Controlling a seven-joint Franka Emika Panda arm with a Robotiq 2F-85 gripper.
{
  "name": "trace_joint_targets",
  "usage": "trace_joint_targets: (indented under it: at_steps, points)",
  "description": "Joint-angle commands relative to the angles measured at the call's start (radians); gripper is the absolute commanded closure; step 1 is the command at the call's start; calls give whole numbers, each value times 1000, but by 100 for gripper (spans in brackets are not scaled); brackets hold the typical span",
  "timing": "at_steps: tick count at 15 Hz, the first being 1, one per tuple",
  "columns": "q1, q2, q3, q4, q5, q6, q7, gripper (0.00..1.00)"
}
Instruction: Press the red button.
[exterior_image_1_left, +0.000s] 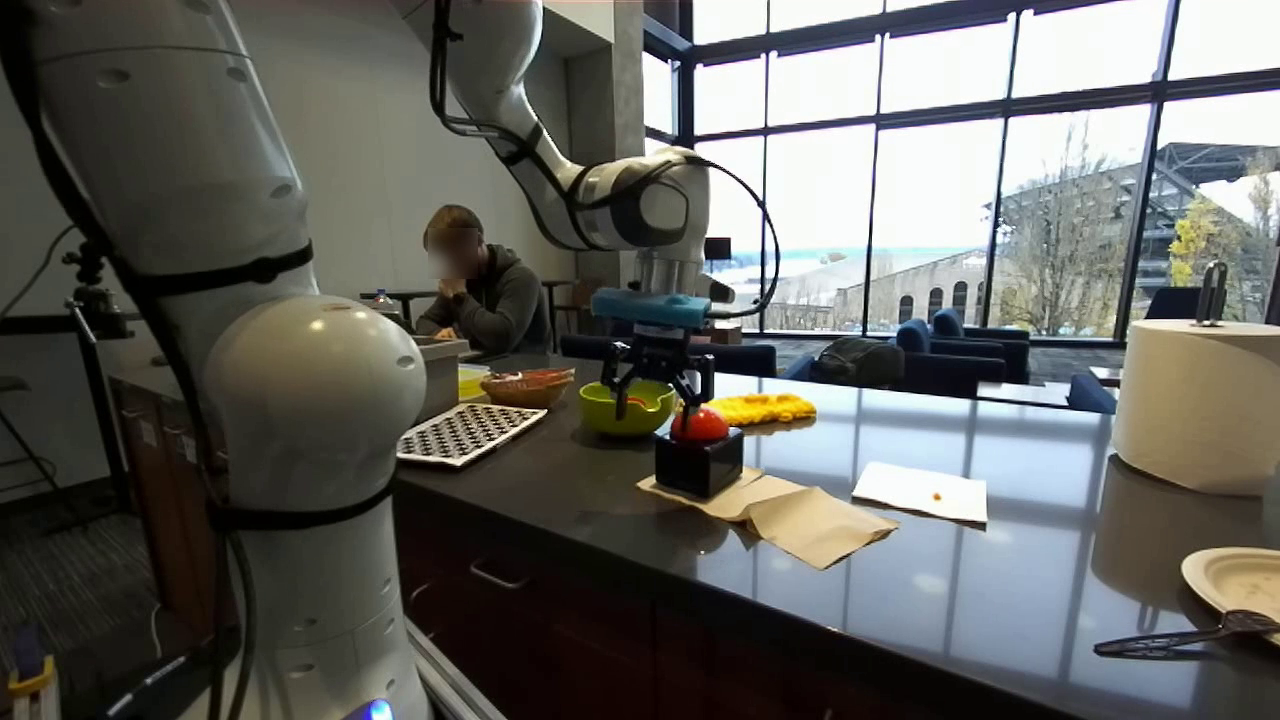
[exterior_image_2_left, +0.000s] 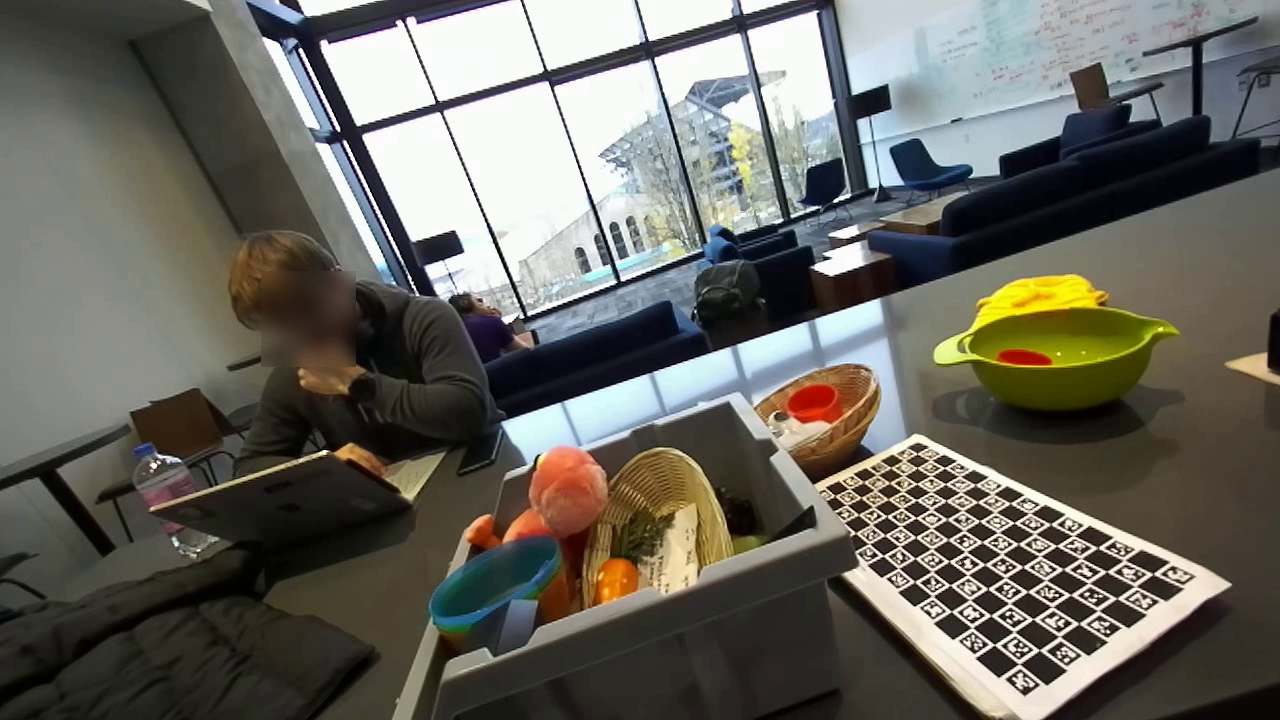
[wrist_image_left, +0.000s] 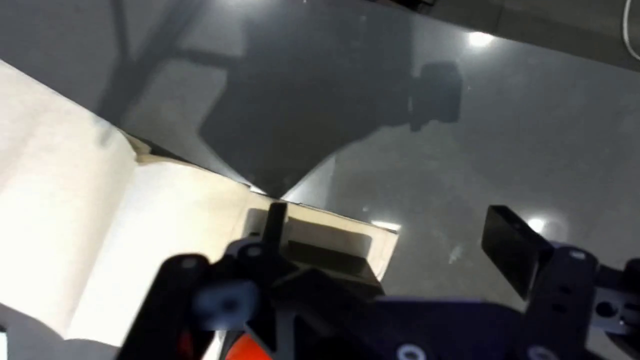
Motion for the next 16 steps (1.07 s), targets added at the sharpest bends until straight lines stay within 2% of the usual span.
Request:
trace_joint_targets:
  at_steps: [1, 5, 8, 9, 12, 16]
  points:
    - [-37, -109, -20, -144, 2, 209, -5, 0]
    - [-20, -130, -64, -234, 81, 438, -14, 0]
    - [2, -123, -87, -260, 120, 531, -15, 0]
    - [16, -96, -98, -228, 135, 535, -19, 0]
    - [49, -106, -105, -227, 162, 548, -15, 0]
    - [37, -118, -74, -177, 113, 404, 26, 0]
